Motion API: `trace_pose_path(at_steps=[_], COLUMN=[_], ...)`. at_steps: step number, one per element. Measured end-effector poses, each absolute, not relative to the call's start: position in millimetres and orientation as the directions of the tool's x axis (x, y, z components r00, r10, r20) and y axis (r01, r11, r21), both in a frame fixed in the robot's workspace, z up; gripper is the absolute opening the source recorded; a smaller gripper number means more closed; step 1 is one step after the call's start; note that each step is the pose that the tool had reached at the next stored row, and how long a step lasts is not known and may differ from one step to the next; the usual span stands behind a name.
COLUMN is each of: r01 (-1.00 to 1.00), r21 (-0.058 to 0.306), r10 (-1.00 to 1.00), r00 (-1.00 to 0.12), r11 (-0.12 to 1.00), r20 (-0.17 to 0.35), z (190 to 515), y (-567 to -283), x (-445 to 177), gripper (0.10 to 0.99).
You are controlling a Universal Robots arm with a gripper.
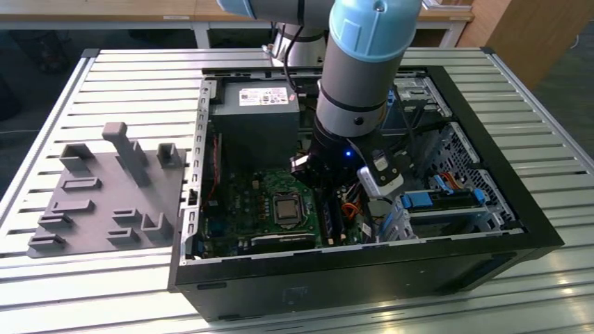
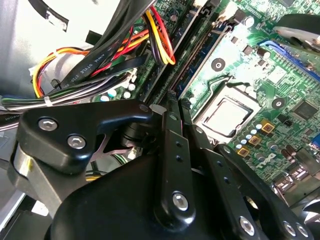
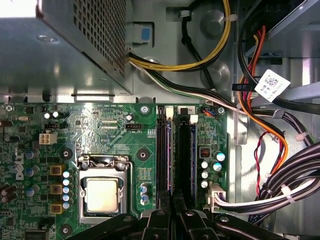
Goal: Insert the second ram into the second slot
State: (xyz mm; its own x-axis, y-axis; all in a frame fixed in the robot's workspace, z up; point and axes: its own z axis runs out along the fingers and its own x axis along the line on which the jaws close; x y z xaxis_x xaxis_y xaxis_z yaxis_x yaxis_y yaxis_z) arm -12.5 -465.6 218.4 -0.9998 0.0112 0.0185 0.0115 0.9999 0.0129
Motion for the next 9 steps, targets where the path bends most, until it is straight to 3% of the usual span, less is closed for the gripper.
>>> trace_pose_path(at_steps=[9], r01=[0.015], r21=[0.016], r10=[0.014], r00=[-1.000], r11=[1.000], r20=[0.019], z=[218.5], y=[-466.2], x=[-12.5], gripper=[0.141])
